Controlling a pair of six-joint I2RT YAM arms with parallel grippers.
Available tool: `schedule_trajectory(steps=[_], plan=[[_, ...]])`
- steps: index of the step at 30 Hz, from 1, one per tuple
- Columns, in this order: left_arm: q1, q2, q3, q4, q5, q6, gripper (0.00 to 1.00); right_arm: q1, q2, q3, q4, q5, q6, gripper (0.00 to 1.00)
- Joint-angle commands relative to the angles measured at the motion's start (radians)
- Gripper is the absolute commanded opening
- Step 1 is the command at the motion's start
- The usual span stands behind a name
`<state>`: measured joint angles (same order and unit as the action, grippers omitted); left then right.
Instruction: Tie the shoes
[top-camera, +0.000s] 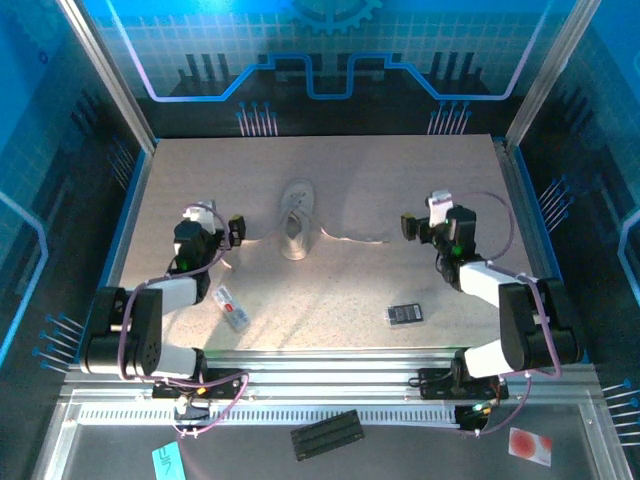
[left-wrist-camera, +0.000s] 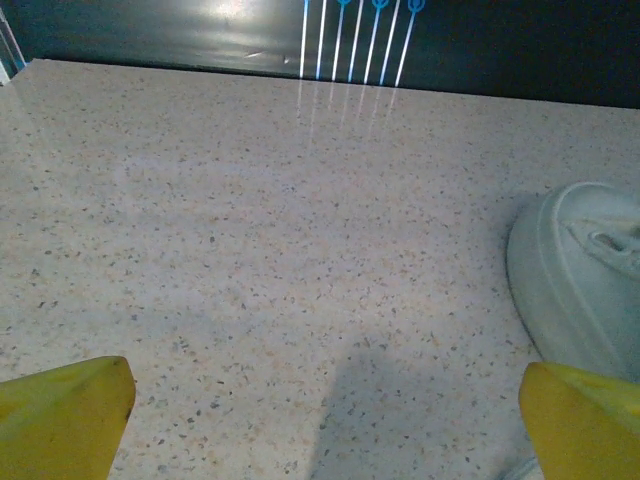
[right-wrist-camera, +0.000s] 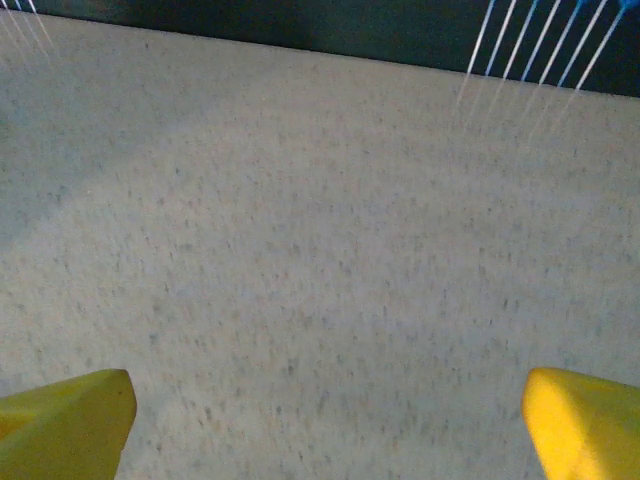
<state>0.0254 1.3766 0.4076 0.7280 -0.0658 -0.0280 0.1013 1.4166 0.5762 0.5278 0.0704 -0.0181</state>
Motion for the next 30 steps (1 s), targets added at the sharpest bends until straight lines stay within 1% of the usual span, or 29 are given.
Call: schedule_trajectory(steps=[1,3,4,5,8,9,12,14,17,18,21,23,26,30], plan=[[-0.005,-0.071,0.094,-0.237,-0.008,-0.049,0.95,0.040,-0.027,0.165,-0.324,0.001,0.088,0.93],[-0.005,-0.074,0.169,-0.370,0.075,-0.074,0.87,0.075,0.013,0.259,-0.427,-0.029,0.149,0.88],[-0.007,-0.064,0.201,-0.416,0.103,-0.093,0.84,0.096,0.041,0.296,-0.471,-0.040,0.167,0.87],[-0.007,-0.043,0.238,-0.462,0.123,-0.124,0.81,0.123,0.075,0.369,-0.526,-0.054,0.189,0.85],[-0.007,0.061,0.346,-0.559,0.179,-0.164,0.79,0.215,0.216,0.539,-0.656,-0.074,0.269,0.86],[-0.007,0.103,0.382,-0.588,0.198,-0.162,0.78,0.238,0.252,0.577,-0.679,-0.079,0.286,0.86],[-0.010,0.236,0.526,-0.699,0.255,-0.188,0.72,0.308,0.398,0.717,-0.724,-0.152,0.317,0.86],[-0.017,0.319,0.615,-0.754,0.300,-0.233,0.66,0.339,0.492,0.824,-0.756,-0.210,0.340,0.82],[-0.051,0.423,0.704,-0.796,0.338,-0.294,0.60,0.358,0.609,0.922,-0.768,-0.292,0.382,0.75],[-0.067,0.458,0.731,-0.802,0.356,-0.303,0.56,0.362,0.640,0.947,-0.771,-0.321,0.388,0.72],[-0.120,0.543,0.772,-0.797,0.382,-0.334,0.53,0.374,0.701,0.990,-0.791,-0.363,0.384,0.63],[-0.166,0.593,0.785,-0.784,0.394,-0.345,0.49,0.375,0.727,0.989,-0.792,-0.389,0.383,0.58],[-0.226,0.631,0.797,-0.786,0.416,-0.359,0.44,0.373,0.732,0.955,-0.773,-0.419,0.386,0.53],[-0.299,0.615,0.746,-0.755,0.403,-0.404,0.44,0.368,0.677,0.845,-0.726,-0.446,0.375,0.51]])
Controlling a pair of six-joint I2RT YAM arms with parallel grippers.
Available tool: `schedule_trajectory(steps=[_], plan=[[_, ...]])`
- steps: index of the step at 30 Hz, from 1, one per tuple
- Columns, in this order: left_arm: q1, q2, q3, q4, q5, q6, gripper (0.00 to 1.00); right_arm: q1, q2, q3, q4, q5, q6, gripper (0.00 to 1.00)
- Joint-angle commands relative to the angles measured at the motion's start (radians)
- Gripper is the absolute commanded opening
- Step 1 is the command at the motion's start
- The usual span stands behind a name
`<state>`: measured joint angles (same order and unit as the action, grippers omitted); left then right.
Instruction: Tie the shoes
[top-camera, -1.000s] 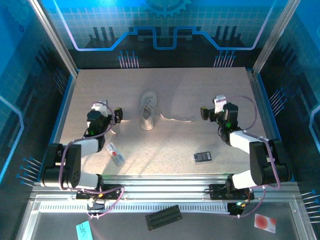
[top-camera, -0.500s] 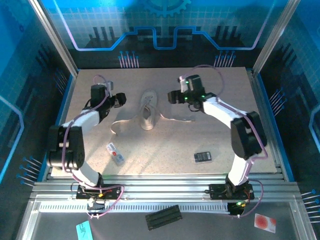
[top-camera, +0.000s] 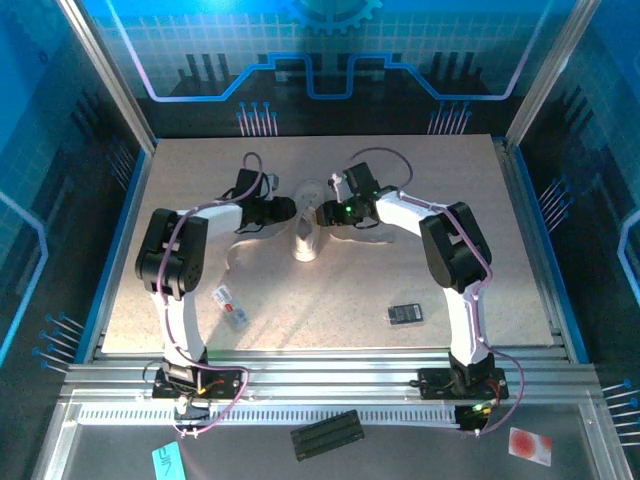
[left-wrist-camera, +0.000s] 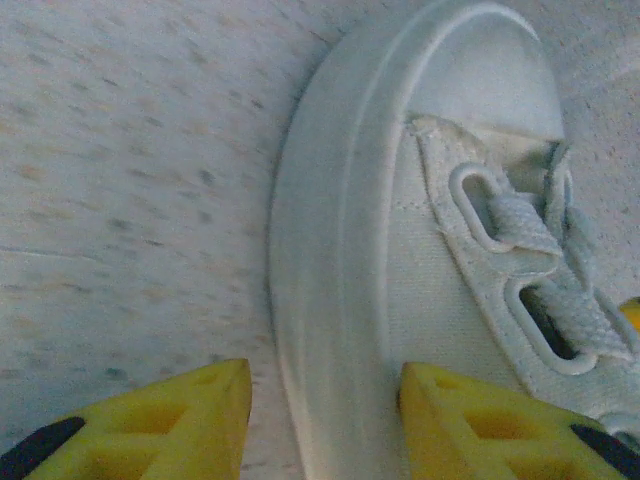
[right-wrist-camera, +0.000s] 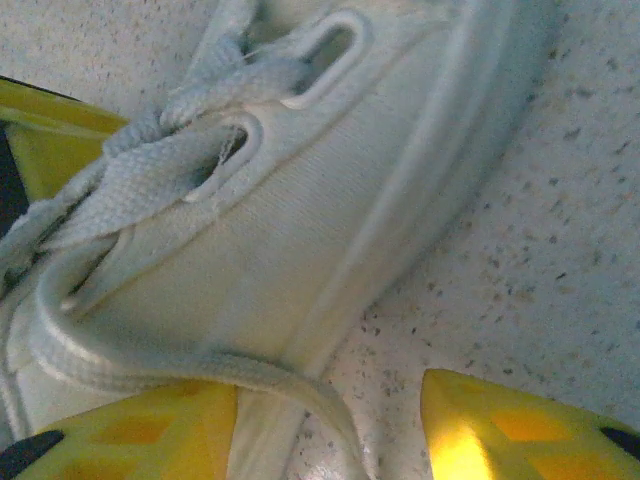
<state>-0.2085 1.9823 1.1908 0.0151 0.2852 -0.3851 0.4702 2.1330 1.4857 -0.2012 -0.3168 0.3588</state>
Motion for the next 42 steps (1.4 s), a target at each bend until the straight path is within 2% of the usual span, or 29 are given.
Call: schedule_trajectory(steps=[1,8,11,13,15,17,18,19,21,25,29,33,37,42], plan=[[-0.082,-0.003,-0.060,-0.030,0.046,-0.053,0.44,0.000,-0.062,-0.100,0.013,-0.063,-0.010,0.50],[-0.177,-0.111,-0.196,-0.022,-0.018,-0.080,0.44,-0.001,-0.215,-0.304,0.002,-0.033,-0.064,0.49],[-0.197,-0.172,-0.232,-0.073,-0.082,-0.077,0.49,-0.015,-0.271,-0.342,-0.031,-0.008,-0.089,0.51],[-0.198,-0.233,-0.233,-0.160,-0.190,-0.074,0.53,-0.042,-0.313,-0.349,-0.061,0.011,-0.096,0.57],[-0.196,-0.290,-0.209,-0.291,-0.353,-0.090,0.56,-0.075,-0.360,-0.350,-0.089,0.043,-0.082,0.60],[-0.187,-0.320,-0.140,-0.484,-0.573,-0.175,0.56,-0.108,-0.401,-0.336,-0.158,0.112,-0.047,0.64],[-0.180,-0.319,-0.106,-0.576,-0.644,-0.223,0.57,-0.118,-0.415,-0.327,-0.197,0.153,-0.030,0.66],[-0.168,-0.311,-0.061,-0.680,-0.700,-0.287,0.57,-0.123,-0.426,-0.319,-0.239,0.210,-0.011,0.69],[-0.157,-0.286,-0.003,-0.829,-0.741,-0.401,0.58,-0.127,-0.436,-0.307,-0.319,0.319,0.038,0.72],[-0.157,-0.239,0.033,-0.935,-0.681,-0.567,0.64,-0.128,-0.421,-0.322,-0.399,0.374,0.147,0.76],[-0.158,-0.204,0.015,-0.866,-0.603,-0.607,0.67,-0.129,-0.427,-0.390,-0.346,0.351,0.234,0.77],[-0.159,-0.174,-0.003,-0.821,-0.536,-0.648,0.67,-0.129,-0.428,-0.436,-0.296,0.343,0.286,0.78],[-0.163,-0.174,-0.087,-0.688,-0.502,-0.694,0.65,-0.129,-0.408,-0.439,-0.266,0.344,0.306,0.79],[-0.163,-0.132,-0.121,-0.635,-0.489,-0.700,0.64,-0.132,-0.378,-0.422,-0.259,0.363,0.312,0.80]])
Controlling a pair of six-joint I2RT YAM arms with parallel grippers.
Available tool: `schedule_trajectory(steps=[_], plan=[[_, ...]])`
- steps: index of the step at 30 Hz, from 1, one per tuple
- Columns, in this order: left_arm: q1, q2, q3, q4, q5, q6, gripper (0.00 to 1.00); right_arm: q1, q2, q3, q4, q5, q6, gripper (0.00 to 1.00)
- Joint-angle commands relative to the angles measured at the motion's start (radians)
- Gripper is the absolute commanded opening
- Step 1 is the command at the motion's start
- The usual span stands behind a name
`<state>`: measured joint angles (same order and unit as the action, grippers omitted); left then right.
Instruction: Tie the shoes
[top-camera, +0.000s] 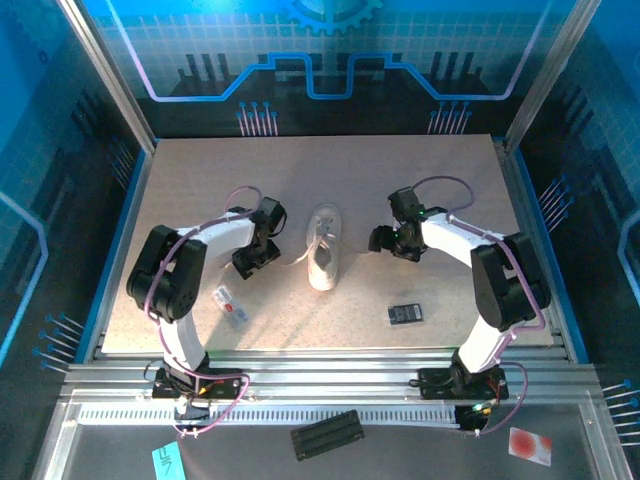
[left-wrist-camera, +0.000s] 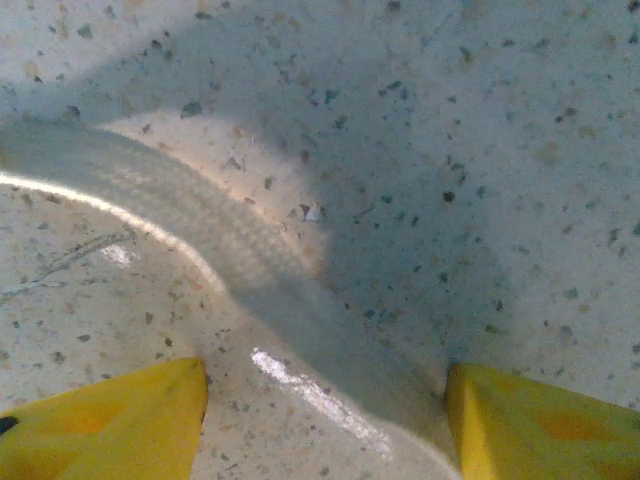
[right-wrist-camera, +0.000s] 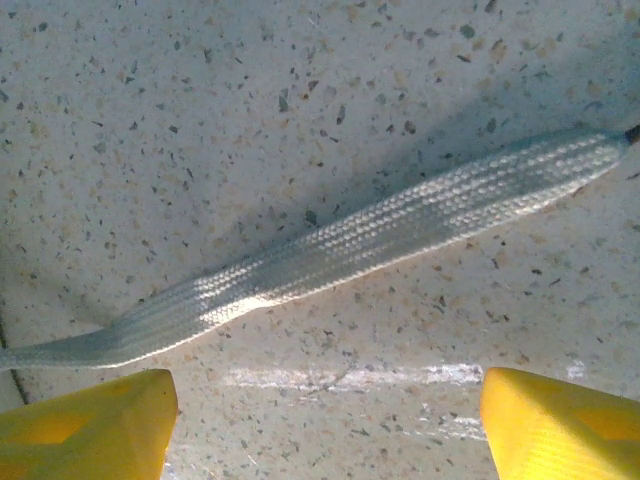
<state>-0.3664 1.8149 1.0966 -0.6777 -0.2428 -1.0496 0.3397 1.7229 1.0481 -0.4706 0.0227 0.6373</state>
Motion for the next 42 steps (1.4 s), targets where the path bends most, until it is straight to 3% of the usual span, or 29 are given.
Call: schedule_trajectory(steps=[1,6,8,11,18,21,24,27,30,35,42], plan=[[-0.005,0.041,-0.036,0.073,0.043,-0.035,0.62,-0.003,0.039,0.017,0.010,0.026,0.033,0.80],[-0.005,0.027,-0.079,0.114,0.050,-0.026,0.46,-0.009,0.084,0.033,-0.016,0.029,0.016,0.79],[-0.005,0.002,-0.091,0.131,0.044,-0.006,0.30,-0.015,0.099,0.031,-0.022,0.027,0.009,0.77],[-0.003,-0.045,-0.095,0.139,0.020,0.033,0.01,-0.015,0.106,0.037,-0.020,0.017,-0.004,0.64],[-0.003,-0.161,-0.060,0.148,-0.017,0.220,0.00,-0.031,0.130,0.073,-0.033,-0.020,-0.051,0.13],[-0.003,-0.222,-0.057,0.170,-0.019,0.305,0.00,-0.043,0.119,0.095,-0.046,-0.011,-0.081,0.04],[-0.003,-0.272,-0.057,0.198,0.013,0.365,0.00,-0.054,0.082,0.106,-0.054,0.004,-0.074,0.09],[-0.005,-0.301,-0.070,0.264,0.118,0.406,0.00,-0.053,0.053,0.112,-0.057,0.010,-0.045,0.37],[-0.012,-0.300,-0.105,0.389,0.241,0.414,0.00,-0.048,0.066,0.124,-0.058,0.012,-0.019,0.52],[-0.030,-0.207,-0.079,0.442,0.315,0.388,0.00,-0.029,0.127,0.171,-0.079,0.009,0.010,0.61],[-0.058,-0.113,-0.043,0.459,0.355,0.376,0.00,0.005,0.269,0.334,-0.247,0.041,-0.020,0.64]])
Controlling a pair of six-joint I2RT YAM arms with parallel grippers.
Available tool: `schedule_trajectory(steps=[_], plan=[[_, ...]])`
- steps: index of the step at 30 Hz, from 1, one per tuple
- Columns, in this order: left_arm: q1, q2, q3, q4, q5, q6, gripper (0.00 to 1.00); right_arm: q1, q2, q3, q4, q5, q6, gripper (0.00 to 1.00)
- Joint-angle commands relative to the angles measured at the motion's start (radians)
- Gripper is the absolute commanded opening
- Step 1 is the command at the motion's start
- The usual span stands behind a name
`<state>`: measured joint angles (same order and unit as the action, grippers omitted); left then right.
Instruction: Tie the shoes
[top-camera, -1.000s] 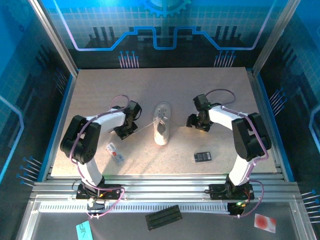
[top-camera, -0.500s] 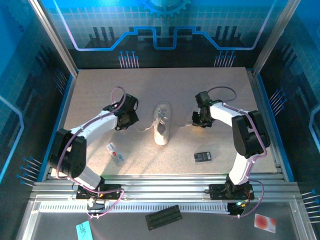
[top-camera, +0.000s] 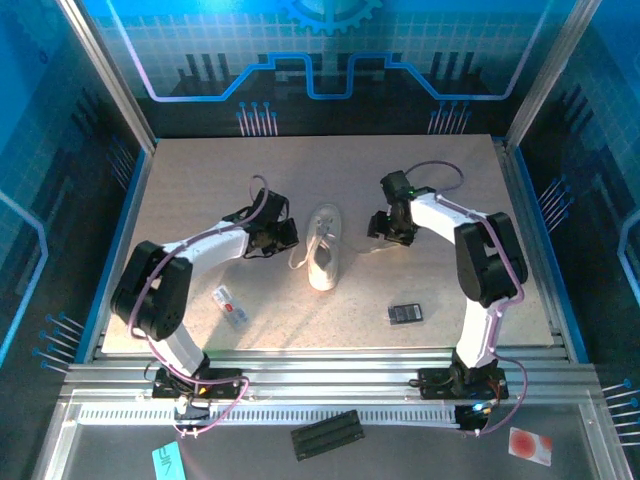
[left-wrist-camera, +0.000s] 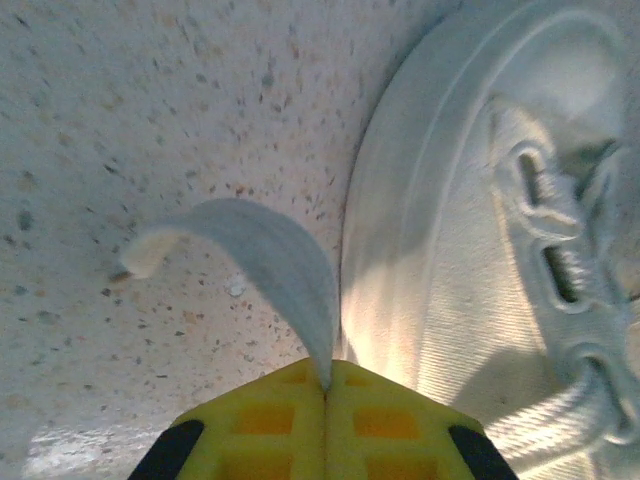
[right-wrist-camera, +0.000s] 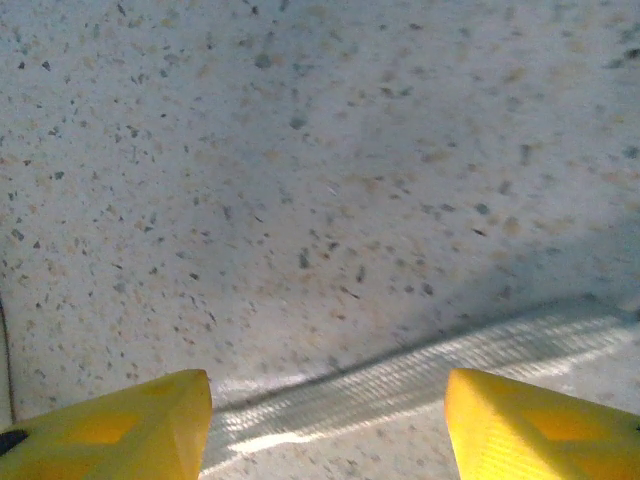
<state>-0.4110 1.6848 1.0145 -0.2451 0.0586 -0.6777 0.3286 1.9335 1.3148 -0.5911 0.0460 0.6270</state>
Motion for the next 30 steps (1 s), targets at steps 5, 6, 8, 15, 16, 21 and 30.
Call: schedule_trajectory(steps=[5,6,8,15,16,21,30], plan=[[-0.033,0.047,0.036,0.048,0.082,-0.005,0.00,0.039,0.110,0.152,-0.271,0.072,-0.056,0.64],[-0.039,0.051,0.034,0.055,0.087,-0.008,0.00,0.047,0.096,0.144,-0.280,0.094,-0.056,0.64],[-0.053,0.058,0.029,0.065,0.089,-0.011,0.00,0.058,0.068,0.133,-0.290,0.125,-0.055,0.65],[-0.086,0.086,0.021,0.098,0.105,-0.028,0.00,0.066,0.044,0.144,-0.322,0.174,-0.053,0.69],[-0.091,0.087,0.021,0.099,0.105,-0.028,0.00,0.066,0.048,0.143,-0.319,0.167,-0.051,0.69],[-0.116,0.100,0.025,0.109,0.110,-0.029,0.00,0.062,0.107,0.147,-0.295,0.128,-0.037,0.70],[-0.146,0.044,0.013,0.061,0.071,0.003,0.00,0.052,0.156,0.180,-0.278,0.100,-0.118,0.22]])
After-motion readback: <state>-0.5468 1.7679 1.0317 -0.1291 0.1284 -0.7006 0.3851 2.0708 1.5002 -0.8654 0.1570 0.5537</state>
